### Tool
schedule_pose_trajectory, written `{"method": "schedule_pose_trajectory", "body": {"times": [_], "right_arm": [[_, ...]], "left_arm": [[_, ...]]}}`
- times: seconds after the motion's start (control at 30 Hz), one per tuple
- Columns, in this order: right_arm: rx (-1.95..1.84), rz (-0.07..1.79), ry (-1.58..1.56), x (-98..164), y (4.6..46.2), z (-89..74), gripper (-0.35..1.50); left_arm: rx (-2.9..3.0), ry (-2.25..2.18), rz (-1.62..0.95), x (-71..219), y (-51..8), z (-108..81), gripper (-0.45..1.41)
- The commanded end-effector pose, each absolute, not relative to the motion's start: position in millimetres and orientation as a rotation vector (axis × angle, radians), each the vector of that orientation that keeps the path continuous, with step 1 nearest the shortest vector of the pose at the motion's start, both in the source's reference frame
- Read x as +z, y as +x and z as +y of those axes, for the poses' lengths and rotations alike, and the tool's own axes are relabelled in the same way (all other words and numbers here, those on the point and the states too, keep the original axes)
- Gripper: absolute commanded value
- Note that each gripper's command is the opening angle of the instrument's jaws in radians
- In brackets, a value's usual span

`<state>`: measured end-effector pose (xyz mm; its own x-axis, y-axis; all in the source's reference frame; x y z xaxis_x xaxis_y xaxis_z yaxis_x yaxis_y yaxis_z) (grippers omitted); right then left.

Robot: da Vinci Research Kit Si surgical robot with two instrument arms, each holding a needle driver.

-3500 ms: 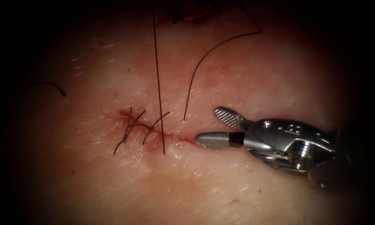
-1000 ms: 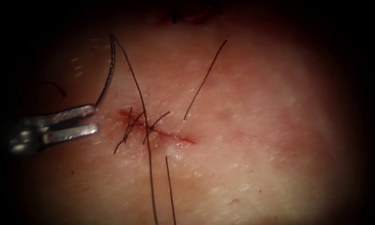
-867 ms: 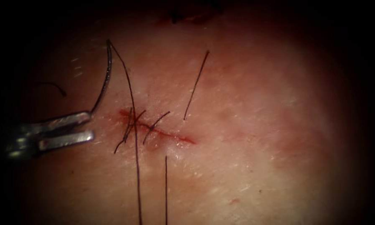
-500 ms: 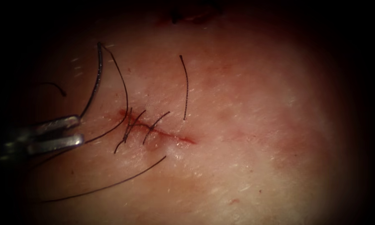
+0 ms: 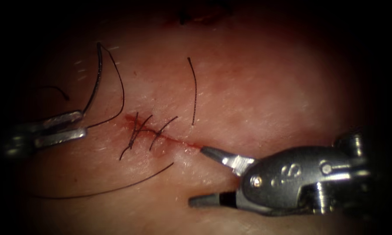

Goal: Wound Closure
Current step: Use the right gripper to pull the suture through the incision until a short tail remains, then use the left tool to set the needle down.

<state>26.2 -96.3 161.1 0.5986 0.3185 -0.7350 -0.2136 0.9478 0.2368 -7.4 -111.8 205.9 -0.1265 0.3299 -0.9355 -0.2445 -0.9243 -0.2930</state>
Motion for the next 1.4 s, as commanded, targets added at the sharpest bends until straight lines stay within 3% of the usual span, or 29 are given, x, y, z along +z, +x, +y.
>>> {"method": "schedule_pose_trajectory", "body": {"times": [0.03,0.27,0.43,0.6,0.7,0.77,0.83,0.87,1.23,1.4], "right_arm": [[0.311,0.880,0.131,162,26.6,-97.8,1.26],[0.371,0.852,0.069,162,25.4,-97.4,1.24],[0.426,0.881,0.075,162,25.2,-96.8,1.18],[0.499,0.875,0.099,162,25.6,-95.3,0.96],[0.537,0.872,0.110,163,26.1,-94.7,0.71],[0.573,0.870,0.124,164,26.5,-94.3,0.44],[0.574,0.876,0.139,164,26.9,-93.9,0.00],[0.571,0.879,0.146,164,27.1,-93.8,-0.30],[0.572,0.897,0.141,164,27.1,-94.3,-0.35],[0.569,0.899,0.143,164,26.8,-94.6,-0.21]], "left_arm": [[2.104,-1.775,-0.133,206,-9.0,-113.6,-0.45],[2.093,-1.814,-0.192,204,-12.3,-114.0,-0.45],[2.086,-1.793,-0.199,203,-11.2,-112.1,-0.45],[2.073,-1.790,-0.226,201,-10.8,-111.2,-0.45],[2.056,-1.817,-0.268,198,-11.7,-110.7,-0.45],[2.069,-1.830,-0.257,196,-12.1,-110.0,-0.45],[2.076,-1.837,-0.253,195,-12.3,-109.1,-0.45],[2.079,-1.841,-0.253,194,-12.2,-108.5,-0.45],[2.122,-1.771,-0.194,206,-9.2,-103.6,-0.45],[2.103,-1.762,-0.212,212,-8.6,-104.1,-0.45]]}}
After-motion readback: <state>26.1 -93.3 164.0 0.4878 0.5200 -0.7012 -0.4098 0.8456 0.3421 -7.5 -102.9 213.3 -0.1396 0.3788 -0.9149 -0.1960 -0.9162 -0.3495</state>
